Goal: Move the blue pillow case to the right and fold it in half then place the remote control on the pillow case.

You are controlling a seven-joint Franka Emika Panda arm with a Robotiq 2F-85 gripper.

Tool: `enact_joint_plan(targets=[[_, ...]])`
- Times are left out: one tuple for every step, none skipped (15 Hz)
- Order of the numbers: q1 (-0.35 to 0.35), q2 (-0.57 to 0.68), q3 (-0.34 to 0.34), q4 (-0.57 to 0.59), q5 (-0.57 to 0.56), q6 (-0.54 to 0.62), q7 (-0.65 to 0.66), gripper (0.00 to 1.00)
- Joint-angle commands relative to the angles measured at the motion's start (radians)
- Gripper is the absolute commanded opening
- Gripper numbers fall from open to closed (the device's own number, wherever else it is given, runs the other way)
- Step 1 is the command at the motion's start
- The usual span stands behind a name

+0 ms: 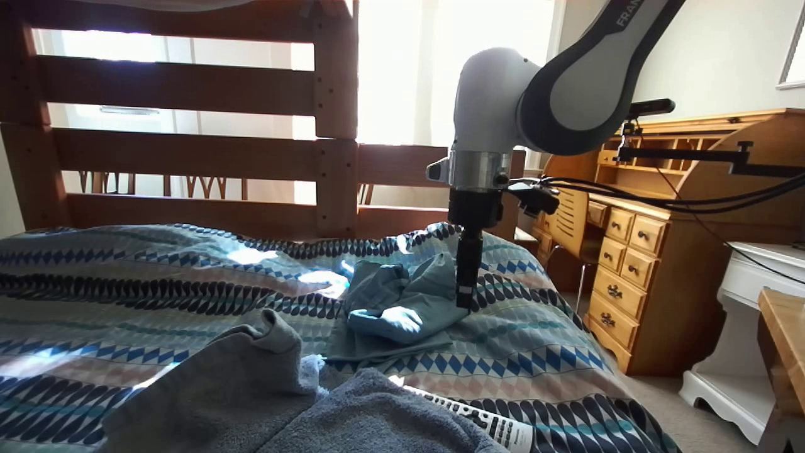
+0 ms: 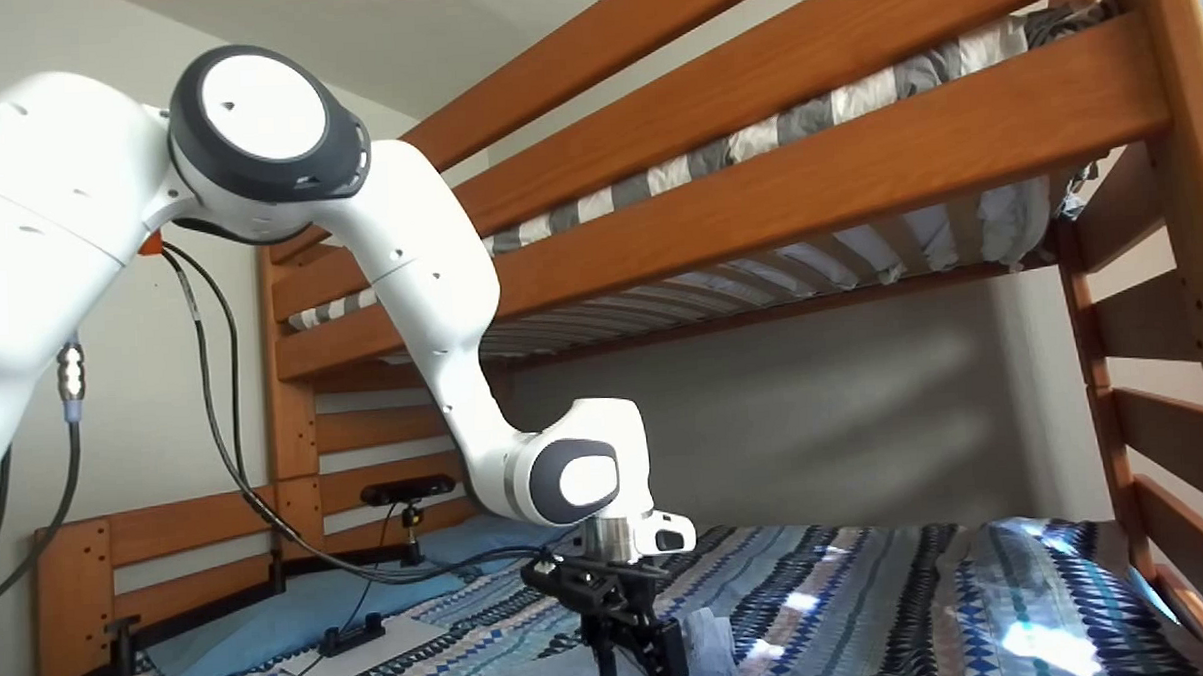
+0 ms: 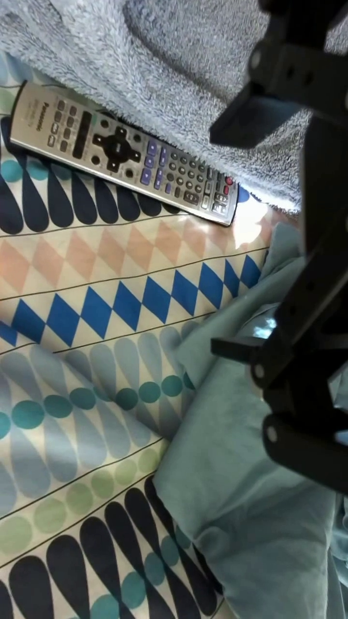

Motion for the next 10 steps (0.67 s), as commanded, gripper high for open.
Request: enact_joint_plan(targets=[[-0.049, 0.004, 0.076, -0.017, 0.033, 0.027, -0.101, 1.0], [-0.064, 0.01, 0.109, -0.031, 0.047, 0.049, -0.144, 1.0], [-0.083, 0.02, 0.145, -0.037, 0.066, 0.057, -0.183, 1.0], [-0.095, 0.032, 0.174, -0.046, 0.077, 0.064, -0.211, 1.0], [-0.107, 0.043, 0.202, -0.053, 0.091, 0.065, -0.234, 1.0], [-0.111, 0.056, 0.219, -0.063, 0.096, 0.069, -0.248, 1.0], [-0.11, 0.07, 0.227, -0.07, 0.094, 0.078, -0.253, 1.0], [-0.1, 0.083, 0.222, -0.075, 0.083, 0.092, -0.244, 1.0], [-0.086, 0.099, 0.209, -0.08, 0.067, 0.112, -0.23, 1.0], [-0.082, 0.112, 0.206, -0.083, 0.064, 0.128, -0.225, 1.0]])
